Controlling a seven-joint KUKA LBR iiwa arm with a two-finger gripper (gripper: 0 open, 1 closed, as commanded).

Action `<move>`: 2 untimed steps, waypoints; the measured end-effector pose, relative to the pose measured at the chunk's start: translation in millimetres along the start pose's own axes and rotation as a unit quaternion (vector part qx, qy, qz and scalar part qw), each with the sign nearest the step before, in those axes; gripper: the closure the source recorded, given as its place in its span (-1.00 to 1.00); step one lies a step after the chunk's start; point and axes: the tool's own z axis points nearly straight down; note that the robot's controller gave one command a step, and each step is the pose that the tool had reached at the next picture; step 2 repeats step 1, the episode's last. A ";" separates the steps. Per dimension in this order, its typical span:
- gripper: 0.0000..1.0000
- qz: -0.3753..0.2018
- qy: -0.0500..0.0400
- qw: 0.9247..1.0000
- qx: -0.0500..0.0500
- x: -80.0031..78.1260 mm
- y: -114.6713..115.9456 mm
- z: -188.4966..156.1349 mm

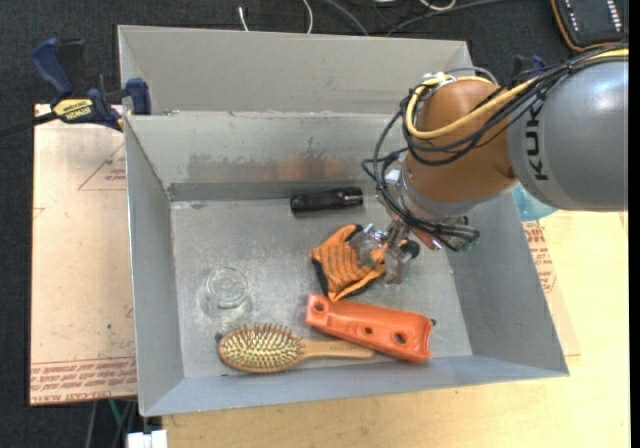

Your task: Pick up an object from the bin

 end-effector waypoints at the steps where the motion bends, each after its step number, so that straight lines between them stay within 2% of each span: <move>1: 1.00 0.093 0.000 0.996 -0.001 4.4 12.6 -91.7; 2: 1.00 0.093 0.000 0.996 -0.001 4.4 12.6 -91.7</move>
Offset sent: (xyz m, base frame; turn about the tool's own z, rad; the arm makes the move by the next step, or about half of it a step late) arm -0.0079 -0.0018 0.1138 -0.0688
